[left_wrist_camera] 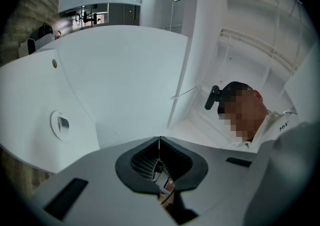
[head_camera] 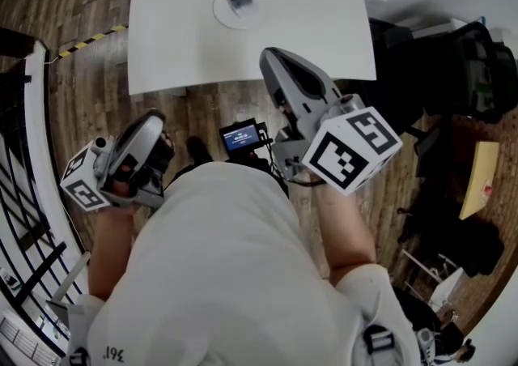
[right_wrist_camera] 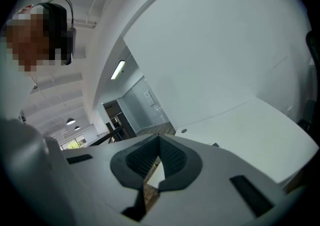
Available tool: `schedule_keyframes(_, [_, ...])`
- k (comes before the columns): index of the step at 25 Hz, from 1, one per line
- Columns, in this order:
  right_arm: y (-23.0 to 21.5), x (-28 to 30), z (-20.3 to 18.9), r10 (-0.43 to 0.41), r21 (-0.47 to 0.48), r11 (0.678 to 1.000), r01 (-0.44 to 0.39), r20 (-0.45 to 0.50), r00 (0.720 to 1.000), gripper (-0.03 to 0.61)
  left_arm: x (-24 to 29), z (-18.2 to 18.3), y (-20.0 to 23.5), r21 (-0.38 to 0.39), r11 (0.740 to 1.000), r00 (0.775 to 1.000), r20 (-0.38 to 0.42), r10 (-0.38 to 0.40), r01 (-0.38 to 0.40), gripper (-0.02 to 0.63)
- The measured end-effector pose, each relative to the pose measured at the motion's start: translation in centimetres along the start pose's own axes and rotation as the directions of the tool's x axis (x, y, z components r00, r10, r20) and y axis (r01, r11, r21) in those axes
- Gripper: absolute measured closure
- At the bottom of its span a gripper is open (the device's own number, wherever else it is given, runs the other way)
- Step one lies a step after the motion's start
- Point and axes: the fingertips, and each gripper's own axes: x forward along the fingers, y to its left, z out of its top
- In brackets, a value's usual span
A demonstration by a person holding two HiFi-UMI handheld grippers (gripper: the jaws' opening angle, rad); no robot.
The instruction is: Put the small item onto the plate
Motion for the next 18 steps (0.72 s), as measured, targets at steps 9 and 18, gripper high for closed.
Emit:
schedule_keyframes(9, [-0.2, 0.5, 0.5, -0.007, -0.031, 1.000, 0.008, 0.015, 1.000, 0.578, -0.3, 0.0, 0.3, 0.028, 0.999, 0.999, -0.018, 0.031, -0.030, 0.607])
schedule_keyframes(18, [-0.4, 0.7, 1.3, -0.013, -0.057, 0.998, 0.015, 0.036, 0.999, 0.578, -0.5, -0.2, 0.6, 0.034, 0.999, 0.999, -0.021, 0.038, -0.038, 0.607])
